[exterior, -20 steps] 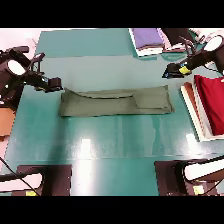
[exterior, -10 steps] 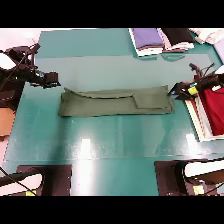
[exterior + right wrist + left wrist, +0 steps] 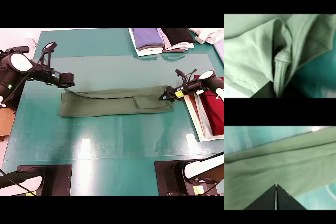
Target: Fold the shirts.
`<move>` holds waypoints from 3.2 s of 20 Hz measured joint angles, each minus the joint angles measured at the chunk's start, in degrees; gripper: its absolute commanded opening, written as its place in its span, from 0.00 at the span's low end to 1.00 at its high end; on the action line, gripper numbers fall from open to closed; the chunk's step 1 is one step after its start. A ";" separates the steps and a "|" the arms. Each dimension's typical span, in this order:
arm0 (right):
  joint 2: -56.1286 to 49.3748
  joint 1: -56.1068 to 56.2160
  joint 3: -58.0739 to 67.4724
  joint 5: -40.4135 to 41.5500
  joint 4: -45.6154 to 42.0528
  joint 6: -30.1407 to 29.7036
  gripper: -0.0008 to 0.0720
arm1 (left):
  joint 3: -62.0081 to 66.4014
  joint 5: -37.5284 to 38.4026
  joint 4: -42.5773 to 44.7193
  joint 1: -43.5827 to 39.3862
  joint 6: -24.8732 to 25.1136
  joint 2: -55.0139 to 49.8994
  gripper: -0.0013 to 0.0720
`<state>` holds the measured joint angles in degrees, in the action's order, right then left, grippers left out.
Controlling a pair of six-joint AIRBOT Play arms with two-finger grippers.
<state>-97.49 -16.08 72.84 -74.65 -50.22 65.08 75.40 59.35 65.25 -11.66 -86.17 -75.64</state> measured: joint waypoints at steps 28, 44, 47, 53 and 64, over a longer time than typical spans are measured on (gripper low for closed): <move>8.66 30.08 36.22 -3.85 1.05 14.80 0.04 | 20.02 -5.03 -1.55 -12.61 -2.05 -27.87 0.05; -8.90 59.30 41.59 23.12 0.50 11.89 0.68 | 20.22 2.47 12.44 9.94 -1.86 4.15 0.05; -4.44 54.90 35.04 22.47 -1.88 11.85 0.68 | 20.22 3.15 12.20 10.34 -1.84 4.94 0.05; 0.37 39.80 17.88 14.49 -3.74 14.25 0.97 | 20.09 3.61 10.08 10.64 -1.36 5.22 0.05; -15.58 39.69 21.29 12.98 14.47 13.46 0.75 | 20.04 3.56 8.20 10.67 0.57 5.25 0.05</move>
<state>-113.08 23.62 94.13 -61.67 -35.75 78.54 95.44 62.92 73.45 -0.99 -85.60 -70.39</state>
